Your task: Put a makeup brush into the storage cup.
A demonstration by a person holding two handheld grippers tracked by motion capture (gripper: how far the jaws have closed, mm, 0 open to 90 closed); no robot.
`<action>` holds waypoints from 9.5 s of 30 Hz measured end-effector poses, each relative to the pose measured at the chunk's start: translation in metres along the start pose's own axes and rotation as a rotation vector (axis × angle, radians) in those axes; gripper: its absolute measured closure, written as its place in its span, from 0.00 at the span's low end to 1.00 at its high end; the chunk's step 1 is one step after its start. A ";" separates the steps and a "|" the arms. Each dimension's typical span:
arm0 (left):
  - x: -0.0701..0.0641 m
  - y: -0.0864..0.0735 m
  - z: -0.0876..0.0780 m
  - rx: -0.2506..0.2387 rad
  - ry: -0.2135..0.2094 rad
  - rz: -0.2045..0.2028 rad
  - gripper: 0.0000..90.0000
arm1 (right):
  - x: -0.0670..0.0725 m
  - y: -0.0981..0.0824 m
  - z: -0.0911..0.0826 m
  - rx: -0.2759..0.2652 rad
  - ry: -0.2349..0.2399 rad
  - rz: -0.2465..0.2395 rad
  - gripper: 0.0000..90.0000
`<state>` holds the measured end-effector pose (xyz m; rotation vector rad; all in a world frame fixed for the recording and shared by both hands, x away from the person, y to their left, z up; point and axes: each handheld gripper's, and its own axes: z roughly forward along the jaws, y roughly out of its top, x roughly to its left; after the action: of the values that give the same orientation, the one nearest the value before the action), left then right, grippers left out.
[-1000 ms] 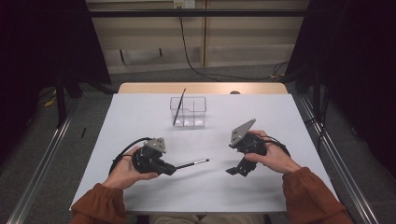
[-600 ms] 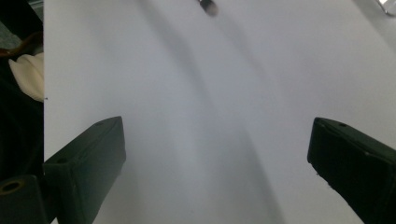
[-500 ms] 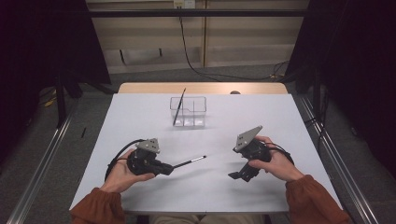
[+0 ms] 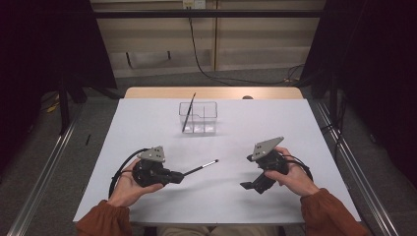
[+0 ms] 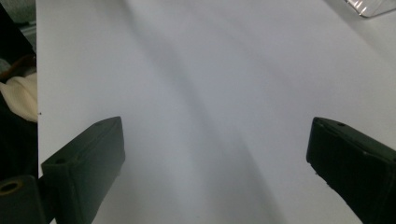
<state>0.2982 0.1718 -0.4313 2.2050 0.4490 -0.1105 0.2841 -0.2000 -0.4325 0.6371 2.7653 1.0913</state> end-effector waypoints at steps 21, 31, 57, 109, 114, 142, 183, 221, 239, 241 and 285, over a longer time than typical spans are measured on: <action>-0.004 -0.003 0.000 -0.125 0.020 -0.006 0.93 | 0.007 -0.002 0.006 -0.187 -0.004 0.031 0.02; -0.013 -0.002 0.001 -0.181 0.010 0.007 0.93 | 0.014 0.000 0.007 -0.270 -0.022 0.029 0.02; -0.017 -0.003 0.012 -0.328 0.001 0.041 0.93 | 0.019 0.007 0.008 -0.412 0.030 0.066 0.09; -0.033 0.006 0.035 -0.324 -0.033 0.109 0.93 | 0.023 0.019 0.008 -0.545 0.180 0.106 0.68; -0.033 0.006 0.038 -0.312 -0.041 0.115 0.93 | 0.021 0.018 0.008 -0.557 0.192 0.129 0.70; -0.032 0.005 0.050 -0.265 -0.044 0.144 0.92 | 0.018 0.021 0.008 -0.593 0.295 0.196 0.92; -0.023 0.009 0.020 -0.392 0.081 0.006 0.03 | 0.009 0.025 -0.013 -0.542 0.267 0.206 0.93; -0.023 0.021 0.015 -0.411 0.133 0.029 0.03 | -0.009 0.080 -0.025 -0.263 0.252 0.117 0.93; -0.021 0.027 0.029 -0.392 0.106 0.045 0.03 | -0.012 0.096 -0.014 -0.125 0.224 0.085 0.93; -0.021 0.028 0.030 -0.389 0.118 0.051 0.03 | -0.012 0.098 -0.013 -0.110 0.225 0.077 0.93; -0.021 0.044 0.058 -0.312 0.058 0.062 0.71 | -0.003 0.119 0.003 -0.020 0.231 0.014 0.93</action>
<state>0.2985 0.0959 -0.4301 1.9160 0.4005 0.0544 0.3280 -0.1211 -0.3555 0.5609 2.9410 1.2681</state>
